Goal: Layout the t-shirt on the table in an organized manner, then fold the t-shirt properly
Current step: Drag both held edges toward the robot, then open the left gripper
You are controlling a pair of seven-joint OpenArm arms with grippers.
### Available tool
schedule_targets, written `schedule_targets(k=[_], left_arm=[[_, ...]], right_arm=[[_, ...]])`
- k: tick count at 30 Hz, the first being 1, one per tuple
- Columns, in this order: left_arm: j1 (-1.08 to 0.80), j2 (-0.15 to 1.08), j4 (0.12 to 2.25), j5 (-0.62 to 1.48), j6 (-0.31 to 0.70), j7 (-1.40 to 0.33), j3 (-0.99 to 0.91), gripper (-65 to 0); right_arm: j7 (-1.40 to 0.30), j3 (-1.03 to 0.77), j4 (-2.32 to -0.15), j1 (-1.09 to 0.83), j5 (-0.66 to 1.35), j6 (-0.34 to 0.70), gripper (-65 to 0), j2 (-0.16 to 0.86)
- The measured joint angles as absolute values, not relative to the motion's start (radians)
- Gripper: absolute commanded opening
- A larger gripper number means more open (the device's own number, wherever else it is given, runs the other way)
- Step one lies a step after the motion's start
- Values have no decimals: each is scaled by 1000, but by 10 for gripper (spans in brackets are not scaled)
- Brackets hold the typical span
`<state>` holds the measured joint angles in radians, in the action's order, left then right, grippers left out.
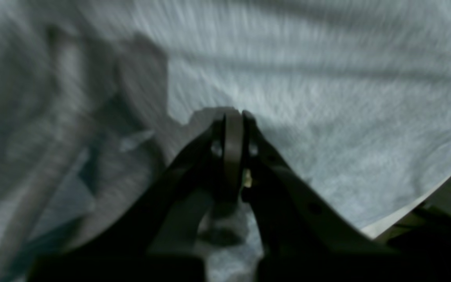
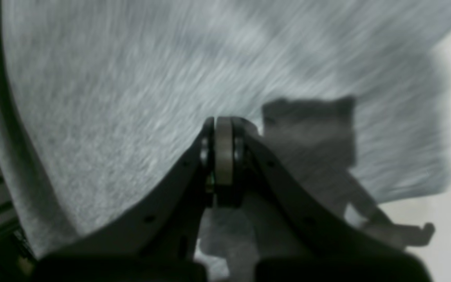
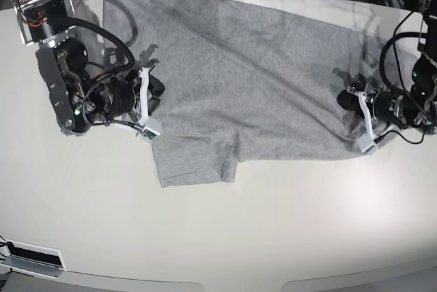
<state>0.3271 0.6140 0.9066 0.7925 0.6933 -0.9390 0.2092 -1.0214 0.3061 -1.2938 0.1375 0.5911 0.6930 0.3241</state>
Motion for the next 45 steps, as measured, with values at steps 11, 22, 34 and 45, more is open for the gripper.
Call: schedule_targets(k=[11, 22, 34, 45], left_arm=[[219, 598, 917, 502, 717, -493, 202, -650], [380, 490, 899, 276, 499, -411, 209, -650], [583, 575, 925, 646, 696, -846, 210, -650], [228, 815, 1398, 772, 695, -893, 215, -650]], right_arm=[[-763, 305, -1298, 66, 332, 628, -650, 318], [-734, 307, -1293, 197, 119, 343, -650, 326], [-938, 306, -1352, 355, 480, 623, -650, 414], [-1024, 308, -1758, 46, 731, 694, -650, 599]])
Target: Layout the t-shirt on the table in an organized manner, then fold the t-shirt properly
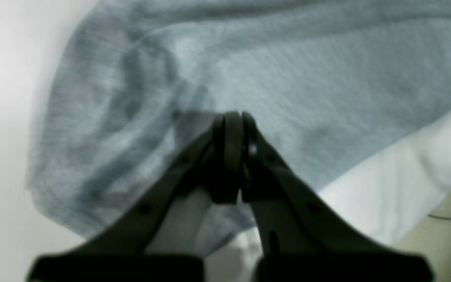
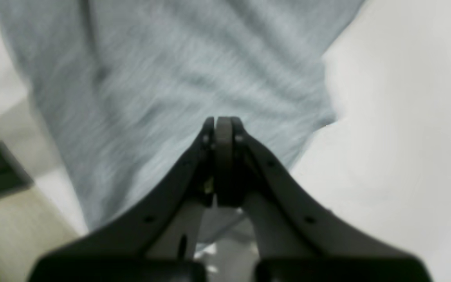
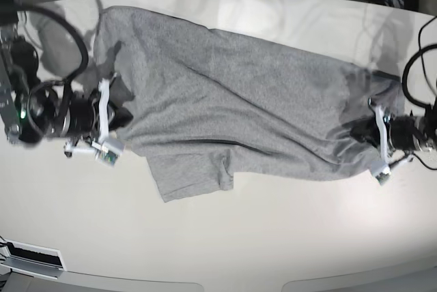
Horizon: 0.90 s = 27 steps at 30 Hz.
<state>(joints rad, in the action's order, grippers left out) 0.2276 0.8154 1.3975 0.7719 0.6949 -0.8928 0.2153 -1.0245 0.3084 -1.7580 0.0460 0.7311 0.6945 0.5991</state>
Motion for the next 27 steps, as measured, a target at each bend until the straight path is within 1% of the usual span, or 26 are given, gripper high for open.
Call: schedule_targets(k=[3, 5, 12, 13, 14, 15, 16, 17, 18, 19, 20, 21, 23, 27], left_arm=[[109, 891, 1551, 733, 696, -874, 216, -650], [56, 926, 1608, 682, 696, -847, 215, -650], [-86, 950, 1634, 514, 693, -797, 215, -650], [-109, 953, 1633, 488, 693, -767, 215, -650], [-126, 953, 1629, 456, 694, -741, 215, -650], [-137, 953, 1624, 420, 694, -714, 215, -625], [-141, 952, 1618, 406, 694, -694, 215, -548], [-141, 952, 1614, 389, 694, -672, 215, -458], [-138, 952, 1611, 382, 694, -665, 215, -375], [-135, 952, 1607, 384, 693, -656, 215, -307], [-135, 953, 1604, 384, 693, -654, 215, -267], [-136, 953, 1596, 384, 694, -654, 215, -258], [-136, 951, 1572, 384, 694, -655, 215, -258], [-136, 951, 1548, 357, 694, -654, 215, -258]], right_arm=[[-1024, 311, -1875, -70, 677, 698, -650, 603], [-1026, 310, -1925, -141, 634, 697, -650, 603], [-1044, 306, -1948, -369, 514, 693, -650, 604], [-1045, 306, -1948, -394, 504, 693, -618, 604], [-1045, 307, -1948, -413, 506, 694, -555, 604], [-1040, 307, -1948, -425, 507, 697, -488, 604], [-1032, 307, -1948, -430, 508, 698, -423, 603], [-1014, 307, -1948, -429, 504, 696, -374, 604], [-985, 307, -1948, -426, 481, 682, -356, 604], [-938, 307, -1948, -425, 444, 661, -356, 604], [-898, 307, -1948, -427, 403, 636, -357, 604], [-870, 307, -1948, -430, 364, 636, -356, 603], [-825, 306, -1948, -433, 300, 623, -356, 598], [-811, 306, -1948, -437, 257, 621, -356, 575]])
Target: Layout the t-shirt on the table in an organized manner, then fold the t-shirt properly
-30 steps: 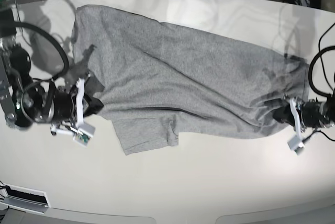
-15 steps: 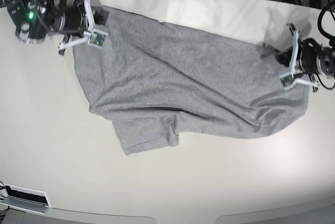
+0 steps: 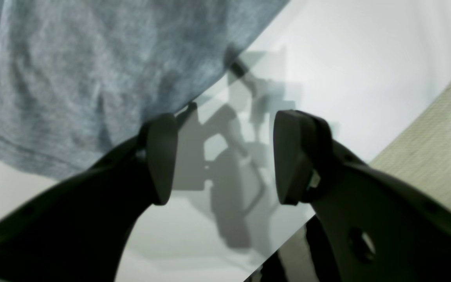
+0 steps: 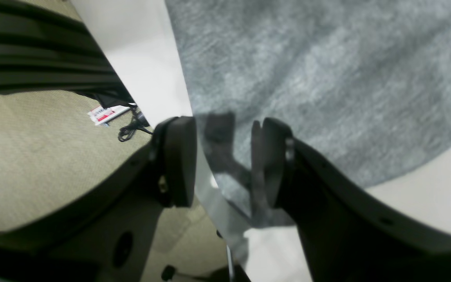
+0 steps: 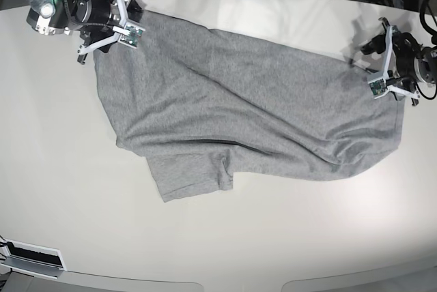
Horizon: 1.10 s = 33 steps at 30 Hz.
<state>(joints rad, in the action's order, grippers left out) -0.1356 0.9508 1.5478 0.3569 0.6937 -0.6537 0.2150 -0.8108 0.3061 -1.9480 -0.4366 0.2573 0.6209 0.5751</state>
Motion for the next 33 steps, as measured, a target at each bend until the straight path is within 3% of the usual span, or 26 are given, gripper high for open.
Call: schedule_targets(k=[8, 15, 20, 22, 25, 30, 33], left_arm=[[-136, 951, 1542, 269, 694, -561, 215, -258], [-136, 951, 1541, 253, 694, -530, 215, -258], [-136, 951, 1541, 253, 694, -531, 215, -258], [-136, 951, 1541, 253, 694, -531, 215, -260], [-136, 951, 1541, 254, 694, -531, 215, -260], [-133, 953, 1541, 253, 694, -531, 215, -260], [-131, 962, 1541, 254, 694, -537, 215, -260]], right_arm=[[-706, 306, -1948, -437, 166, 621, -285, 570], [-626, 306, -1840, -437, 112, 652, -286, 530], [-609, 307, -1751, -417, 64, 578, -295, 519], [-609, 307, -1738, -404, 64, 568, -379, 517], [-633, 307, -1734, -401, 65, 545, -626, 517], [-859, 307, -1801, -371, 138, 623, -650, 517], [-888, 307, -1911, -375, 162, 647, -650, 527]])
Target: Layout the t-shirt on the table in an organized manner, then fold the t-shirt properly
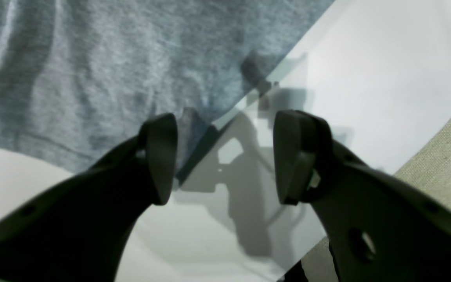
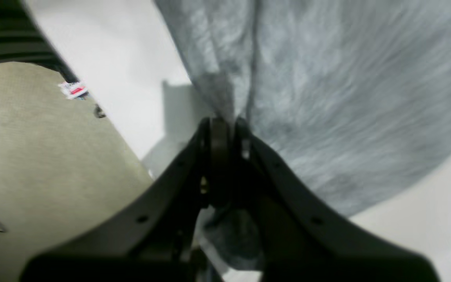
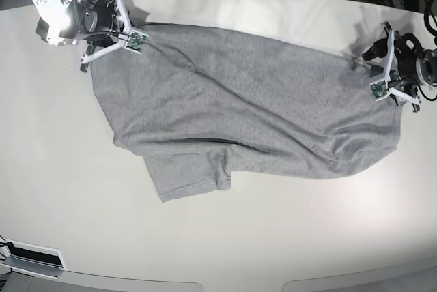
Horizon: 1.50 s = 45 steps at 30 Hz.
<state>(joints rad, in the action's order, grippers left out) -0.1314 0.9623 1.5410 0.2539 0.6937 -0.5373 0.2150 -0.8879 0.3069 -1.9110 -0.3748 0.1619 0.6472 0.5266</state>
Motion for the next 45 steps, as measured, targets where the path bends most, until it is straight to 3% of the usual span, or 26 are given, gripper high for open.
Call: schedule_targets(k=[6, 10, 14, 17, 18, 19, 21, 22, 25, 35, 45], left_arm=[[-130, 962, 1541, 253, 694, -576, 215, -265], [-130, 972, 1544, 254, 694, -577, 215, -345], [-130, 1013, 1563, 254, 694, -583, 215, -352], [-127, 1023, 1566, 255, 694, -583, 215, -352], [-127, 1026, 1567, 257, 694, -583, 215, -352], [-128, 1029, 1568, 258, 694, -583, 215, -352], [-127, 1034, 1568, 257, 694, -583, 215, -352], [-127, 1034, 1568, 257, 694, -583, 215, -352], [-128, 1034, 1568, 269, 694, -583, 215, -352], [-127, 1034, 1568, 269, 694, -583, 215, -352], [-127, 1034, 1568, 268, 694, -583, 215, -352]], right_arm=[[-884, 307, -2018, -374, 210, 648, -650, 537], [-891, 307, -2017, -374, 199, 636, -650, 537], [-892, 307, -2017, -374, 191, 629, -650, 537], [-891, 307, -2017, -374, 170, 603, -453, 537], [-890, 307, -2017, -374, 168, 575, -424, 537], [-890, 307, -2017, -371, 169, 550, -438, 538], [-883, 307, -2017, -369, 172, 548, -613, 538], [-883, 307, -2017, -369, 175, 543, -650, 537], [-881, 307, -2017, -371, 173, 593, -650, 537], [-1006, 307, -2144, -369, 173, 581, -650, 538], [-1007, 306, -2181, -369, 173, 568, -650, 537]])
